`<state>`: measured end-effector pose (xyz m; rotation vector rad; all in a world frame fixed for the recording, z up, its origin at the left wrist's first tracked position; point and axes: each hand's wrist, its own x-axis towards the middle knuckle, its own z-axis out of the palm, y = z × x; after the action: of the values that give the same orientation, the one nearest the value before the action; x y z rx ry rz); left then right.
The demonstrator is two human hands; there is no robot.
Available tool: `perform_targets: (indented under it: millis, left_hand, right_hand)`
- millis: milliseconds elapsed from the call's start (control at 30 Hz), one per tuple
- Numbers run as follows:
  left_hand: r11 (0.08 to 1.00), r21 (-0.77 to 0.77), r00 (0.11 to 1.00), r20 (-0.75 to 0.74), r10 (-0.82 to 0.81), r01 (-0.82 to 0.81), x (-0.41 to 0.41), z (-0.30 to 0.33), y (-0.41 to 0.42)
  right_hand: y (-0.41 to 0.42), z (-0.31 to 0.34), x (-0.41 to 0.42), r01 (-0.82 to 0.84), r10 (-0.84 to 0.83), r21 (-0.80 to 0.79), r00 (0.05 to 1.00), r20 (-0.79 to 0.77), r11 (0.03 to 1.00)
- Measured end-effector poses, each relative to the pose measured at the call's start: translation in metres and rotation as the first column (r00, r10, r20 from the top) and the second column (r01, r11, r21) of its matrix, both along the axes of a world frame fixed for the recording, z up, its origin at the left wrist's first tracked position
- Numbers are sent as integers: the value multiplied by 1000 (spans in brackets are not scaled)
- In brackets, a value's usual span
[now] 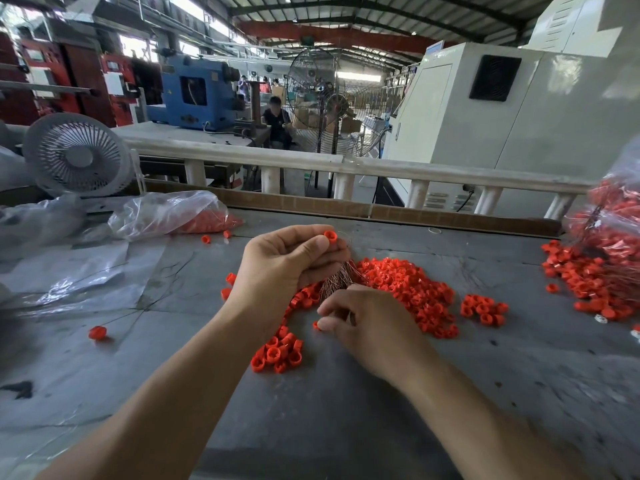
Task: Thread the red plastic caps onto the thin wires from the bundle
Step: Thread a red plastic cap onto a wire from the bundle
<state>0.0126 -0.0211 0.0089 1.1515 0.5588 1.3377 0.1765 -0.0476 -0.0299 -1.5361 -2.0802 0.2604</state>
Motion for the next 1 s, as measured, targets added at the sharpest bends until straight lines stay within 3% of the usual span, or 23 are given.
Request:
perform_targets:
  millis: [300, 400, 467, 567, 667, 800, 1000]
  left_hand:
    - [1000, 5, 999, -33, 7, -7, -2, -2, -1]
    - [1000, 2, 999, -34, 18, -18, -2, -1, 0]
    - [1000, -3, 1000, -23, 22, -22, -2, -1, 0]
    - [1000, 7, 999, -39, 12, -12, 0, 0, -1]
    - [999, 39, 997, -78, 8, -5, 4, 1, -5]
    - [996, 79, 989, -150, -20, 32, 11, 0, -10]
    - [988, 148, 970, -241, 0, 37, 13, -3, -12]
  right_hand:
    - [-4, 2, -9, -65, 54, 56, 984, 170, 996]
    - [-13, 11, -3, -167, 166, -1, 978, -130, 986]
    - [-19, 20, 4, -197, 194, 32, 902, -385, 980]
    - [-22, 33, 11, -65, 193, 242, 810, -553, 968]
    - [-21, 39, 14, 71, 181, 333, 724, -665, 940]
    - [-21, 38, 13, 113, 167, 360, 733, -659, 926]
    - [-20, 37, 15, 150, 109, 442, 855, -508, 884]
